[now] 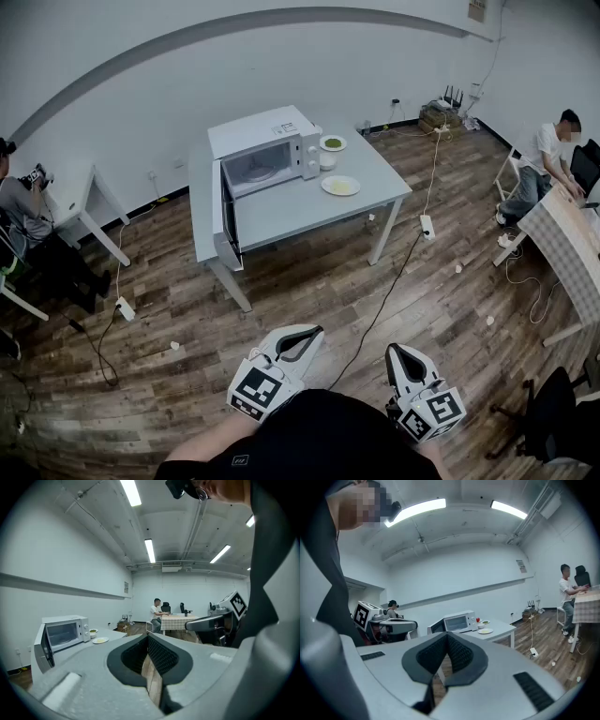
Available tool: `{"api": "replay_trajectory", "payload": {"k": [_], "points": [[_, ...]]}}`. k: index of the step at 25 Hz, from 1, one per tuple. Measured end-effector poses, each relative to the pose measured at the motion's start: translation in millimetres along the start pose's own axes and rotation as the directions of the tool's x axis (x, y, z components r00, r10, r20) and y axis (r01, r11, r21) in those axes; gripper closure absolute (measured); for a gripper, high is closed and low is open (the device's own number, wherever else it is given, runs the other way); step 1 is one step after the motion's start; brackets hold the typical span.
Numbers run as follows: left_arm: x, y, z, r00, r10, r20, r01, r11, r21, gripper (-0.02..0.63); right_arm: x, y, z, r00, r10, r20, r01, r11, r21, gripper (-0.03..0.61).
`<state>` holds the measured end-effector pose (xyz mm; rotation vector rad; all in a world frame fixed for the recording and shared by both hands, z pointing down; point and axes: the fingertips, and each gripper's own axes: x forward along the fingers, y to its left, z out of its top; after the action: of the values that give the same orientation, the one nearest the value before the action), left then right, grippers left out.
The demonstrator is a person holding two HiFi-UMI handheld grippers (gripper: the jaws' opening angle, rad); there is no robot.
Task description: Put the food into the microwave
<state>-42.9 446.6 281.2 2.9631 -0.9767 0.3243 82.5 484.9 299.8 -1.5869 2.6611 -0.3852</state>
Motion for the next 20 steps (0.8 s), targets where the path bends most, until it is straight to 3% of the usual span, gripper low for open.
{"api": "replay_trajectory", "payload": {"k": [10, 20], "points": [[-0.3, 0.5, -0.8, 1.000, -0.008, -0.005, 0.008, 1.000, -0.004, 0.606, 2.7, 2.0, -0.2, 1.000, 0.005, 0.004, -0.005, 1.000, 0.000, 0.566], [24.5, -33.2, 7.4, 0.999, -0.039, -0.002, 0.039, 0.999, -0.002, 0.606, -38.8, -30.2, -0.3, 0.997, -0.047, 0.056, 0.042, 0.995, 0.091, 0.565]]}}
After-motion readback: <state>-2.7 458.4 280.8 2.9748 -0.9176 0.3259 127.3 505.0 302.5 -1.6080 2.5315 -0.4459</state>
